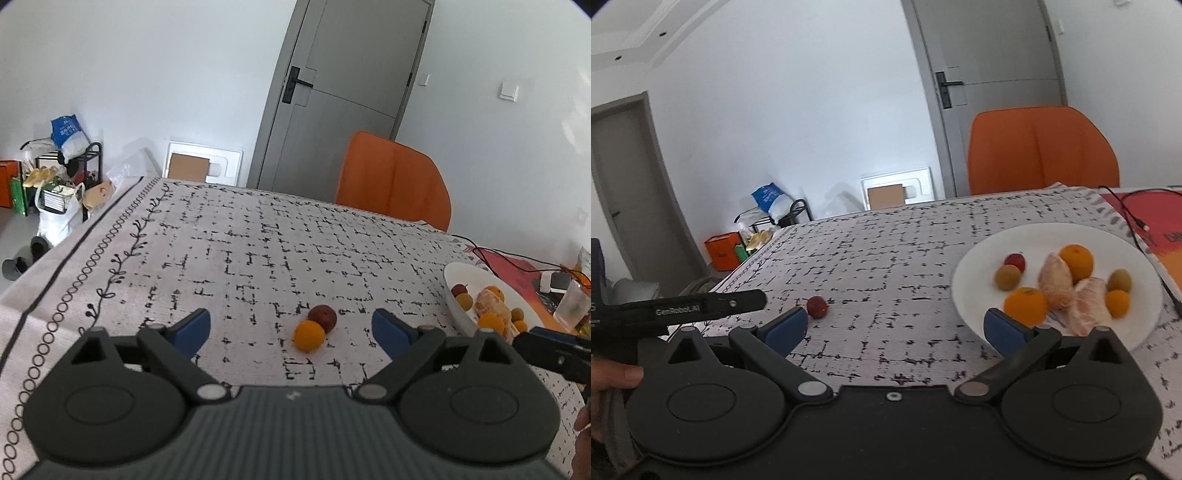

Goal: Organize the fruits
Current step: 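Move both open tools back toward the last two fruits, then grasp the small orange with the left tool while the right tool grasps the red fruit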

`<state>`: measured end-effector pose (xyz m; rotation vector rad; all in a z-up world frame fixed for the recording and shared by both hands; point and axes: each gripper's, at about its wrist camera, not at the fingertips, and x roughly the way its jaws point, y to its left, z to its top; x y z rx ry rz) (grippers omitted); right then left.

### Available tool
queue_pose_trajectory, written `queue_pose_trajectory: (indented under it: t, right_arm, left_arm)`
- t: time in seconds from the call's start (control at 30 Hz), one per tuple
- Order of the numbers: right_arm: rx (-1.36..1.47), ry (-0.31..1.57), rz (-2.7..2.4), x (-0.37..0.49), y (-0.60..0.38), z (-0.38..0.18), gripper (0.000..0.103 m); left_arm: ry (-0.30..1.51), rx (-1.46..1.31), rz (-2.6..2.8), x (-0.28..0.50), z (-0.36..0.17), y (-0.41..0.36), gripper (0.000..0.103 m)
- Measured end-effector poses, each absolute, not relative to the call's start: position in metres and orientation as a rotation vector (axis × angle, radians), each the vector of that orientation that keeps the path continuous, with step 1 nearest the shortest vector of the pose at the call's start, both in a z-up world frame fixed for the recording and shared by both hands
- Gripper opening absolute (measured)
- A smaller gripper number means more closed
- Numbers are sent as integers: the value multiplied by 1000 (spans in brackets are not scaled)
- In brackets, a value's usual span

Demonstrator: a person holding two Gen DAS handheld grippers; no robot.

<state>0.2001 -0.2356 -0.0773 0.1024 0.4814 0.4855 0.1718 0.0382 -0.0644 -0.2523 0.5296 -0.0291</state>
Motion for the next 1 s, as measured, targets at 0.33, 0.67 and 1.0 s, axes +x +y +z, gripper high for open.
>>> queue_pose_trajectory:
  t: [0.33,0.67,1.0]
  right_arm:
    - [66,499,511,213,-220,-81,97]
    - [39,516,535,226,-209,-84,85]
    - [13,566,571,247,-187,-94,69]
  left_arm:
    - [566,-275,-69,192,-79,35,63]
    - [609,-293,-85,211,-95,32,40]
    - [595,-259,-79,211,-90,38,21]
